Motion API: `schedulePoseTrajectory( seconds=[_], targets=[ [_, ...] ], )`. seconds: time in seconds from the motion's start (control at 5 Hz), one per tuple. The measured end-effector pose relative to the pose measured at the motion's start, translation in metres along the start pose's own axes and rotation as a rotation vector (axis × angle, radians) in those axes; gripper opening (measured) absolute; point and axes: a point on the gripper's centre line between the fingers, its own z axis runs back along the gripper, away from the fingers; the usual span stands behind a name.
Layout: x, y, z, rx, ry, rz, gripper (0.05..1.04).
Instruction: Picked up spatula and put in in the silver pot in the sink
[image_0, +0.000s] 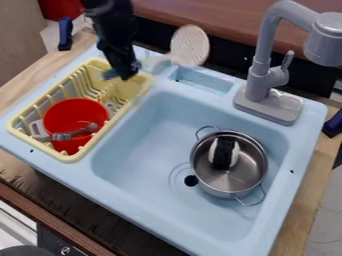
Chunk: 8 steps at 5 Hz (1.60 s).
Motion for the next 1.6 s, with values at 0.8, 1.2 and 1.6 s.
schedulePoseTrajectory(
  seconds=[0.8, 1.2, 1.6],
  targets=[
    [-0.055, -0.081, 0.01, -0.174, 0.149, -0.306, 0.222],
    [-0.061, -0.124, -0.003, -0.241, 0.234, -0.434, 0.222],
    [-0.023, -0.134, -0.013, -0.267, 0.279, -0.401, 0.222]
  ],
)
